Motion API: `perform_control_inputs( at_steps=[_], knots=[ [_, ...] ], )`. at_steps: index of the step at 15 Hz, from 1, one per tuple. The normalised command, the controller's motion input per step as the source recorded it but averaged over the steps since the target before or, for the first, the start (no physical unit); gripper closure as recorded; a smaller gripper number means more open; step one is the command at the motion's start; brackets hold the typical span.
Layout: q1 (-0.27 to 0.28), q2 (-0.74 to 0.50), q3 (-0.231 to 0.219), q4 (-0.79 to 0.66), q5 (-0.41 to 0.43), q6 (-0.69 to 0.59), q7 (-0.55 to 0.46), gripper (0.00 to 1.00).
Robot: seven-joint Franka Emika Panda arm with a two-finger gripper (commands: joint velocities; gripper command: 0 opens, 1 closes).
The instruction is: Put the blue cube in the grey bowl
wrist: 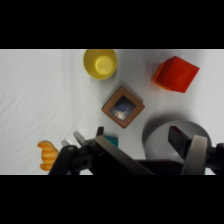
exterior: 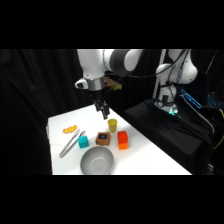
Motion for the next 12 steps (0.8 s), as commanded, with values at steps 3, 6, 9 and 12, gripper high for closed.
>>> perform_control_inputs(
  at_steps=[3, 6, 9, 12],
  knots=[
    [-0.039, 0.02, 0.027, 0.04, 0.039, 0.02, -0.02, 0.0],
    [-0.058, 0.1, 0.007, 0.19, 0.054, 0.07, 0.01, 0.0],
    [-0.062, 0.27, -0.021, 0.33, 0.051, 0.15, 0.08, 0.0],
    [-0.056, 0.36, -0.025, 0.41, 0.09, 0.17, 0.08, 0.0]
  ],
)
